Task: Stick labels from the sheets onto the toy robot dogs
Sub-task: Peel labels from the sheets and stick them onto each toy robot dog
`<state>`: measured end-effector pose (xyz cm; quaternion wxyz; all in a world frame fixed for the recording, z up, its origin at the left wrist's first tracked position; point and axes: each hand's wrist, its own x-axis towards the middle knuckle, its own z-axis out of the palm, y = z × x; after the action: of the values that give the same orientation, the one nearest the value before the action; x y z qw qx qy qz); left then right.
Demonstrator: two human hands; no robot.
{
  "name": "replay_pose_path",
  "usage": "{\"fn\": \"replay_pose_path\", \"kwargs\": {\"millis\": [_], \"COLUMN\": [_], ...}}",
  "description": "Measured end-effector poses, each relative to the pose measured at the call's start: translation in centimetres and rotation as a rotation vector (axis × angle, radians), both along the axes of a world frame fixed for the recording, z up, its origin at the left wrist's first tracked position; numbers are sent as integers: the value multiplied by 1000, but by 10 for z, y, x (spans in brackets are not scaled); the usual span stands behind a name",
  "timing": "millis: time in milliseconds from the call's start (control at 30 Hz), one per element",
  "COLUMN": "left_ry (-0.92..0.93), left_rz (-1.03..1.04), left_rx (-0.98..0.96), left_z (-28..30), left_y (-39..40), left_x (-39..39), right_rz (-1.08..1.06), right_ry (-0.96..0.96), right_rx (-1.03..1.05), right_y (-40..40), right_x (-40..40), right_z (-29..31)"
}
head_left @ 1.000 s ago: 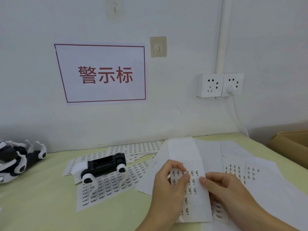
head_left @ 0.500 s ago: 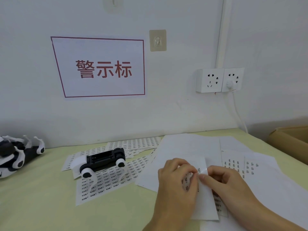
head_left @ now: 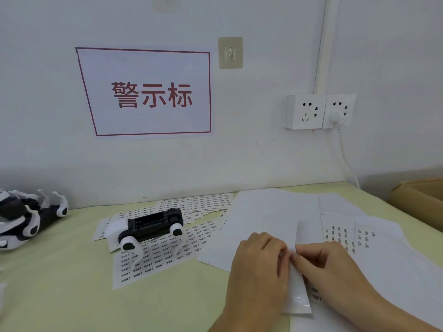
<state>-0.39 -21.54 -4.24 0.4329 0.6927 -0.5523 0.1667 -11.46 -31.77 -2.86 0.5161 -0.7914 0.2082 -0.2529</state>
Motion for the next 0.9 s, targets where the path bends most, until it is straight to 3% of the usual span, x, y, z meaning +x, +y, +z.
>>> {"fn": "replay_pose_path", "kwargs": {"millis": [433,700,767,900], "left_ry": [-58,-79,-144,-501], "left_rz": [39,69,80,215], "left_rx": [-51,25,66,240], "left_z": [0,2,5,14], "left_y": [-1,3,4,4], "left_x": [1,-1,-2,-8], "right_rz": [6,1,4,0], "right_ry": [25,21,15,9], "right_rx": [-35,-9,7,-11], "right_y": [4,3,2,3], "right_x": [0,0,1,3], "right_z": [4,4,3,2]}}
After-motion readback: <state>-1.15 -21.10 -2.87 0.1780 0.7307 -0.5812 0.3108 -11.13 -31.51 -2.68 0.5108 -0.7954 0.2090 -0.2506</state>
